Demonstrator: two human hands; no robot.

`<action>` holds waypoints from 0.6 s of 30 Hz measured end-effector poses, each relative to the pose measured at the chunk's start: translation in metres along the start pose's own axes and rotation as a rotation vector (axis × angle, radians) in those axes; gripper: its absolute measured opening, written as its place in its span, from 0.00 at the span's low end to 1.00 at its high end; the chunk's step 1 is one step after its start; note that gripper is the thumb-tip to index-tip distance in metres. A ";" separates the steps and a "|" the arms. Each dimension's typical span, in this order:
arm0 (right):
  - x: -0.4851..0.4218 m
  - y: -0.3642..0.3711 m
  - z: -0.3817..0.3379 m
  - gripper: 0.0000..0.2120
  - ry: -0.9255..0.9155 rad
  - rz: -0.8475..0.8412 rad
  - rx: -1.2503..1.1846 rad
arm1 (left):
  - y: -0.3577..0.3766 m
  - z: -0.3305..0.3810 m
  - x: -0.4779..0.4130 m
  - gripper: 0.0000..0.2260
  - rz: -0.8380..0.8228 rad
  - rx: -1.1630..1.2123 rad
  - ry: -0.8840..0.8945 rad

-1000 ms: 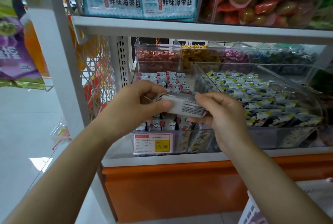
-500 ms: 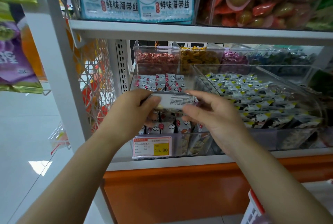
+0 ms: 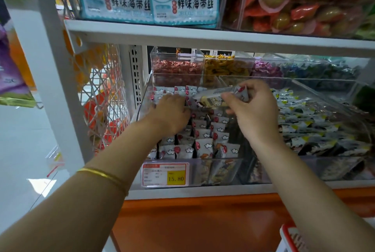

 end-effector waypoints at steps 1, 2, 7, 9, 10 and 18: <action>-0.005 0.003 -0.001 0.12 -0.020 0.006 0.022 | 0.009 -0.004 -0.005 0.16 -0.065 -0.065 -0.026; -0.010 0.006 -0.003 0.12 -0.047 0.009 0.053 | 0.015 -0.008 -0.008 0.19 -0.113 -0.127 -0.043; -0.038 0.036 -0.012 0.10 -0.153 -0.032 0.191 | 0.021 -0.011 -0.007 0.21 -0.152 -0.228 -0.032; -0.047 0.051 -0.015 0.11 -0.198 -0.066 0.273 | 0.022 -0.010 0.001 0.22 -0.161 -0.220 -0.035; -0.050 0.058 -0.016 0.11 -0.226 -0.099 0.300 | 0.022 -0.009 0.005 0.22 -0.157 -0.225 -0.025; -0.052 0.111 -0.031 0.13 -0.416 -0.416 0.559 | 0.017 0.000 0.033 0.25 -0.091 -0.221 0.056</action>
Point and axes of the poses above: each hand's wrist, its own x-axis away from the middle knuckle, its own y-axis out of the palm, z = x × y, the point moved 7 cm from there along -x, towards the middle knuckle, and after that the axes turned 13 degrees about x, right-handed, at the moved point
